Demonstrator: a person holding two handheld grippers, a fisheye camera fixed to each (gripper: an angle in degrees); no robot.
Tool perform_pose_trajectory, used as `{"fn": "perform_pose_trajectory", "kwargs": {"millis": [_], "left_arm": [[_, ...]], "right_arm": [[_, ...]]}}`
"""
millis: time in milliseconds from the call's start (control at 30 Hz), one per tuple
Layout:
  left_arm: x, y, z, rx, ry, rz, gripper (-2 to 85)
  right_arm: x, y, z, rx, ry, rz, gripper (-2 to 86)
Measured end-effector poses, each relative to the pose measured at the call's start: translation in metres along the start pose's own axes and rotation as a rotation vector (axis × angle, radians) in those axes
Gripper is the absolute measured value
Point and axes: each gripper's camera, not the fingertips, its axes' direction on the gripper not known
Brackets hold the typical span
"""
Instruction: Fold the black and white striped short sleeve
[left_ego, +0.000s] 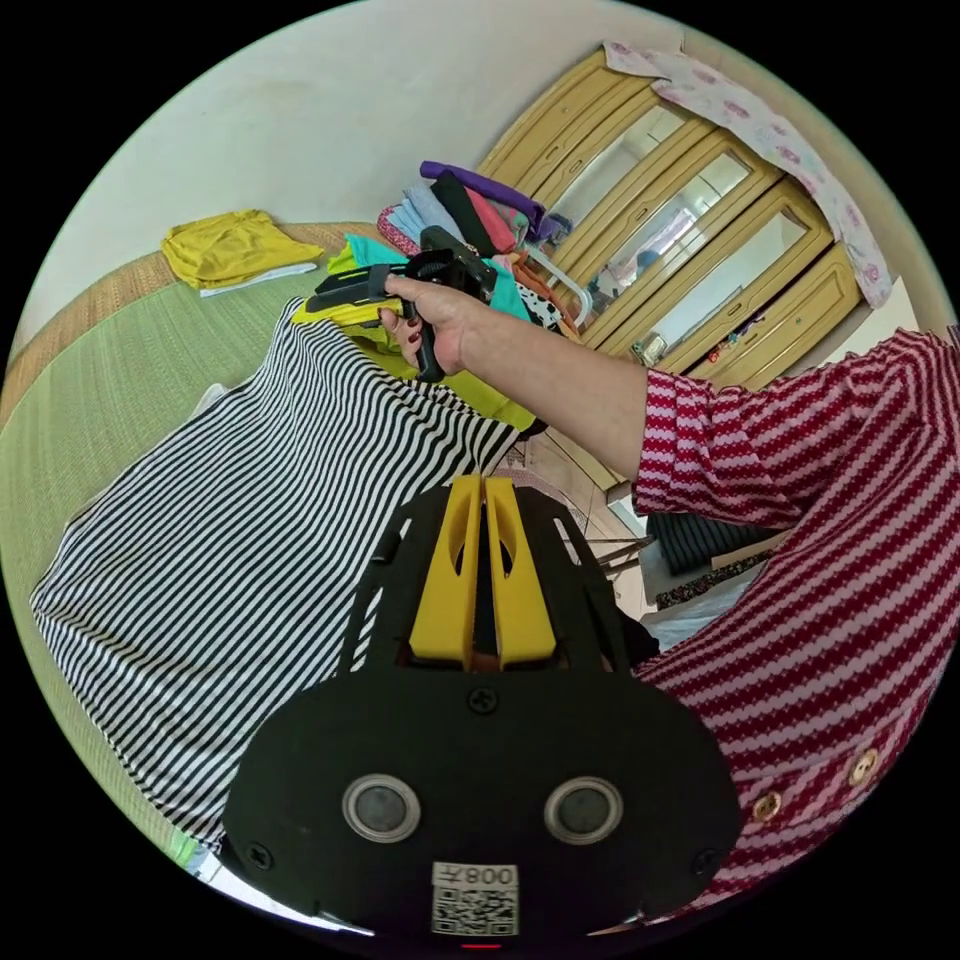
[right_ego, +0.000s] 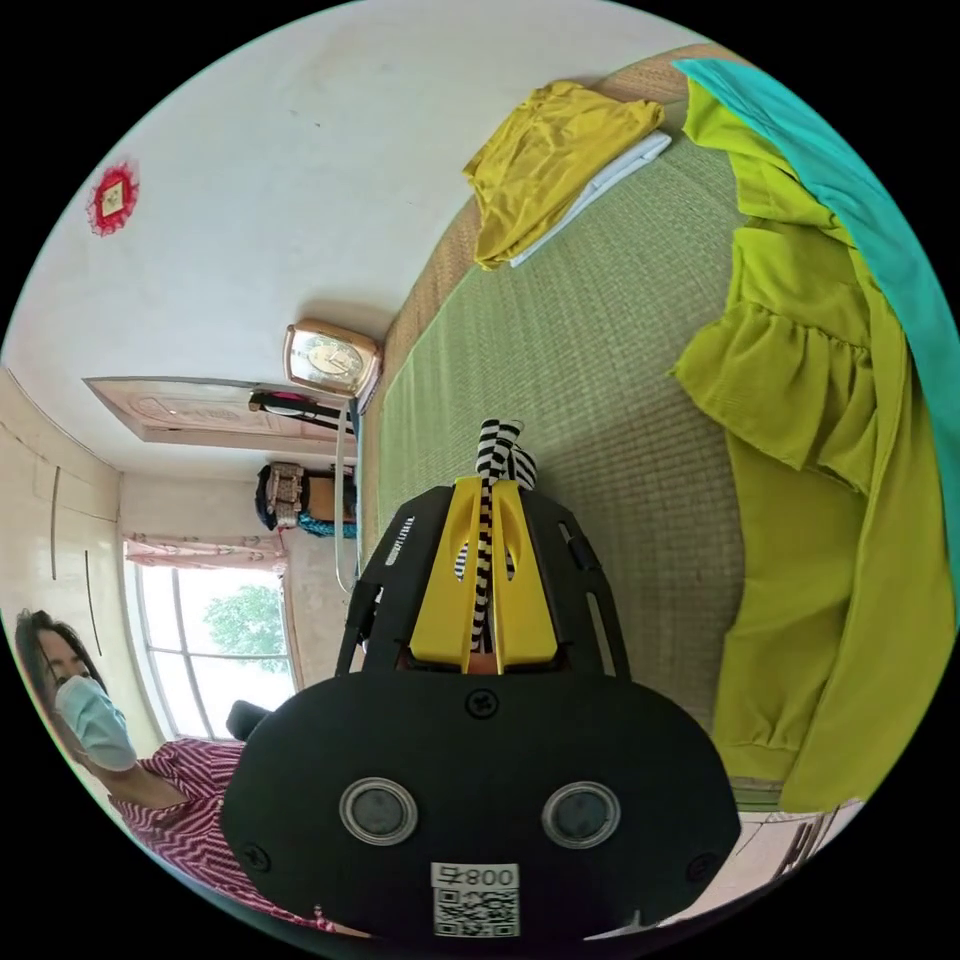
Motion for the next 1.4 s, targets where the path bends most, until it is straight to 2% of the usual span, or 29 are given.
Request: {"fn": "perform_pose_trajectory", "kwargs": {"millis": [200, 367, 600, 767, 1033, 1400], "left_arm": [[-0.033, 0.065, -0.075, 0.107, -0.06, -0.141, 0.4], [-0.069, 0.138, -0.137, 0.201, -0.128, -0.341, 0.4], [-0.119, 0.223, -0.18, 0.276, -0.174, -0.581, 0.5], [-0.157, 0.276, -0.196, 0.342, -0.118, -0.746, 0.5], [-0.19, 0.312, -0.213, 0.333, -0.105, -0.827, 0.5], [-0.223, 0.351, -0.225, 0.311, -0.066, -0.925, 0.5]], "right_arm": [[-0.077, 0.01, 0.05, -0.004, -0.057, -0.085, 1.1], [-0.141, 0.019, 0.106, -0.044, -0.047, -0.164, 1.2], [-0.222, 0.029, 0.218, -0.173, 0.077, -0.246, 1.2], [-0.244, 0.032, 0.291, -0.247, 0.176, -0.221, 1.2], [-0.282, 0.031, 0.364, -0.316, 0.3, -0.241, 1.2], [-0.302, 0.034, 0.436, -0.424, 0.371, -0.247, 1.8]]}}
